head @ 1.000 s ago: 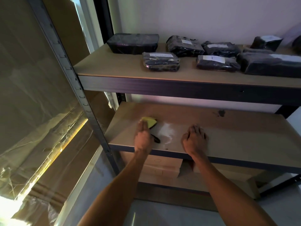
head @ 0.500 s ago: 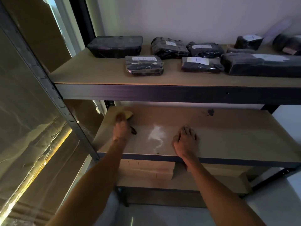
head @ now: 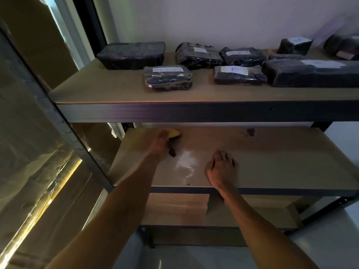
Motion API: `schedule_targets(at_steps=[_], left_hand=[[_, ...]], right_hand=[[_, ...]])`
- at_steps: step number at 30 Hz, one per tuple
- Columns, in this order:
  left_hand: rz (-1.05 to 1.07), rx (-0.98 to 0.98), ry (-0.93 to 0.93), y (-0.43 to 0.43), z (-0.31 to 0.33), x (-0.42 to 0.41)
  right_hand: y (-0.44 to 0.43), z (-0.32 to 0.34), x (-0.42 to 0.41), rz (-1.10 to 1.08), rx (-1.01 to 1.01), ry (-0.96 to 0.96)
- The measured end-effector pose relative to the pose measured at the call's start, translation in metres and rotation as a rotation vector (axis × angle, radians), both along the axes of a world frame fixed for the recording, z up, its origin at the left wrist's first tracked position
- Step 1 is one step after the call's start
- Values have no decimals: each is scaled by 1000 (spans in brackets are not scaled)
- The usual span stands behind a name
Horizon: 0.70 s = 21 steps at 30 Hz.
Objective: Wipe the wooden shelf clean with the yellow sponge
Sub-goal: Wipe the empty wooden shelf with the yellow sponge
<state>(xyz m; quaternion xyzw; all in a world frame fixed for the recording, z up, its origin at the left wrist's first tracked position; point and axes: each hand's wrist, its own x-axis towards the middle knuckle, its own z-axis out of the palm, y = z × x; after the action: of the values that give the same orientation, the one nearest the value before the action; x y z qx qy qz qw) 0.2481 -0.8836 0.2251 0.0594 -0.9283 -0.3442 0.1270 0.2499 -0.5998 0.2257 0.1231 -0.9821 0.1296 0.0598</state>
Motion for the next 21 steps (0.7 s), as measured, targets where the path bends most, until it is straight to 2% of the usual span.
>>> schedule_targets(at_steps=[3,4,6,8,10,11,13,15,17,18,21], left_hand=[[282,2,-45,-10,29,-3],[271,-87,-32,-5,39,-2],[153,-91,-24,9,44,-2],[37,79,87,26,28,-6],[-135,332,-74,44,19,-3],[-197,345,-71,54,29,5],[-144,232,-101,47,42,13],[-68,137,-37,18,43,4],[87,-202,16,0,42,-5],[95,-269,25,-12,34,-11],[-90,101,75,12,28,-18]], right_hand=[[-1,-1,-2,-8,6,-20],[-2,-1,-3,-8,5,-23],[-3,-1,-4,-8,6,-11],[-3,-1,-5,-15,6,7],[-2,0,-3,-22,-4,12],[-2,0,-2,-20,-7,13],[-3,0,-1,-15,-11,18],[-3,2,0,-13,-8,12],[-2,3,0,-7,-7,10],[-2,3,0,-5,-10,12],[-2,1,-2,-21,-20,20]])
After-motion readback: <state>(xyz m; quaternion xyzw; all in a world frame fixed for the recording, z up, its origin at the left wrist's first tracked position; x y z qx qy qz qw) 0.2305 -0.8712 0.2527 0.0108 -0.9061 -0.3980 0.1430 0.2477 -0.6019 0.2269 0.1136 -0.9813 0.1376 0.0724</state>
